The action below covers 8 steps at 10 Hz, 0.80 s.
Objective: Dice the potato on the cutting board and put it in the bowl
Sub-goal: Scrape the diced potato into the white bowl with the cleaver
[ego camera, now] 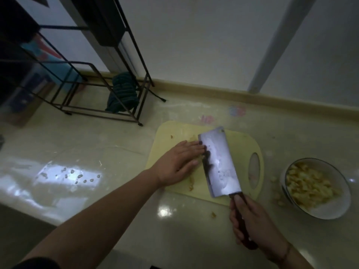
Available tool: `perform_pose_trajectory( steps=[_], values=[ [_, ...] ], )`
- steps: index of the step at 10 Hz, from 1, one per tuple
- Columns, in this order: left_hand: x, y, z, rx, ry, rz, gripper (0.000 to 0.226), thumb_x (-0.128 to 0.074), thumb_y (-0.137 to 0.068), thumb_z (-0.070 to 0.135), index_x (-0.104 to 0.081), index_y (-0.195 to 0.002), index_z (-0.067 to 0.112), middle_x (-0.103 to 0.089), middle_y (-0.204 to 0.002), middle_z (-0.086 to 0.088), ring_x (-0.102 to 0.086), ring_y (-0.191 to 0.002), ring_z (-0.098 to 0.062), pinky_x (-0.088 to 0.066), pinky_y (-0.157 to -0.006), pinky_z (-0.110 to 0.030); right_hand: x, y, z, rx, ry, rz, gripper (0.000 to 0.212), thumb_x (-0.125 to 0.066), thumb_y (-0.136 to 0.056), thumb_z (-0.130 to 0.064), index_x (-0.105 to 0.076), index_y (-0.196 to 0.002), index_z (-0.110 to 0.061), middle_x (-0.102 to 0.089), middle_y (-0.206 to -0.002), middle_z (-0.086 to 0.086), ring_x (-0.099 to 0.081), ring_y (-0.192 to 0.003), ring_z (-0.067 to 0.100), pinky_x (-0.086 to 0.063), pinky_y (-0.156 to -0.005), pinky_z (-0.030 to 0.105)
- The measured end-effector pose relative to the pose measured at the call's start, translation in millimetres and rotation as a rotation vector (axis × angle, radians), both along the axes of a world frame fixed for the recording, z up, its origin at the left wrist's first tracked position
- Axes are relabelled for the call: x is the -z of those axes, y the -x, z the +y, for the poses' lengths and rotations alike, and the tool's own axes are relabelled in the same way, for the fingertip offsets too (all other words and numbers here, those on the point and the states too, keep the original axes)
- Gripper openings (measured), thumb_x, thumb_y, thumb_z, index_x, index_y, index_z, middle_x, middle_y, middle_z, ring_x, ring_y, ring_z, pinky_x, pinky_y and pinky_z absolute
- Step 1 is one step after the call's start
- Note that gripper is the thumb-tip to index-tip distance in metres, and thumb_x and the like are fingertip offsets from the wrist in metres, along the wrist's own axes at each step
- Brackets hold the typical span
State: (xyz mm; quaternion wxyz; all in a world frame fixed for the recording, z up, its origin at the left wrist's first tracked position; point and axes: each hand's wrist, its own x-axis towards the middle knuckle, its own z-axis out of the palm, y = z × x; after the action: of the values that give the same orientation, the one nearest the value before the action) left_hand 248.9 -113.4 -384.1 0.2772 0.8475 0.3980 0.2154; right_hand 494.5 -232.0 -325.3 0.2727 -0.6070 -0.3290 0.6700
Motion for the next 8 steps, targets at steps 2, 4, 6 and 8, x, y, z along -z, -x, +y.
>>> perform_pose_trajectory(
  steps=[2, 4, 6, 8],
  values=[
    [-6, 26, 14, -0.345, -0.011, 0.212, 0.064, -0.027, -0.101, 0.052, -0.044, -0.149, 0.014, -0.033, -0.160, -0.002, -0.017, -0.152, -0.018, -0.009, -0.124, -0.038, -4, 0, -26, 0.123, -0.019, -0.080, 0.034, -0.037, -0.102, -0.018, -0.047, -0.085, 0.010, -0.046, -0.045, 0.014, -0.037, -0.028, 0.020, -0.032, -0.031, 0.019],
    [-2, 28, 19, -0.324, 0.088, 0.356, 0.077, -0.013, -0.095, 0.061, -0.027, -0.157, 0.018, -0.018, -0.166, 0.001, -0.003, -0.154, -0.013, 0.005, -0.123, -0.030, -6, -1, -69, 0.168, -0.032, -0.134, 0.036, -0.035, -0.105, -0.023, -0.052, -0.089, 0.004, -0.048, -0.045, 0.004, -0.041, -0.035, 0.018, -0.037, -0.050, 0.029],
    [-3, 13, 13, -0.249, 0.082, 0.228, 0.068, -0.022, -0.100, 0.051, -0.037, -0.153, 0.012, -0.033, -0.161, -0.003, -0.018, -0.151, -0.016, -0.007, -0.124, -0.031, -3, 24, -53, 0.258, 0.044, -0.160, 0.034, -0.042, -0.102, -0.017, -0.054, -0.083, 0.009, -0.050, -0.043, 0.016, -0.038, -0.030, 0.021, -0.031, -0.032, 0.021],
    [1, -15, -9, -0.298, 0.094, 0.096, 0.061, -0.028, -0.103, 0.043, -0.044, -0.149, 0.007, -0.043, -0.155, -0.009, -0.031, -0.147, -0.021, -0.017, -0.121, -0.029, 10, 44, -37, 0.141, 0.021, -0.135, 0.035, -0.040, -0.103, -0.025, -0.049, -0.077, -0.002, -0.057, -0.052, 0.015, -0.049, -0.036, 0.027, -0.038, -0.042, 0.035]
  ],
)
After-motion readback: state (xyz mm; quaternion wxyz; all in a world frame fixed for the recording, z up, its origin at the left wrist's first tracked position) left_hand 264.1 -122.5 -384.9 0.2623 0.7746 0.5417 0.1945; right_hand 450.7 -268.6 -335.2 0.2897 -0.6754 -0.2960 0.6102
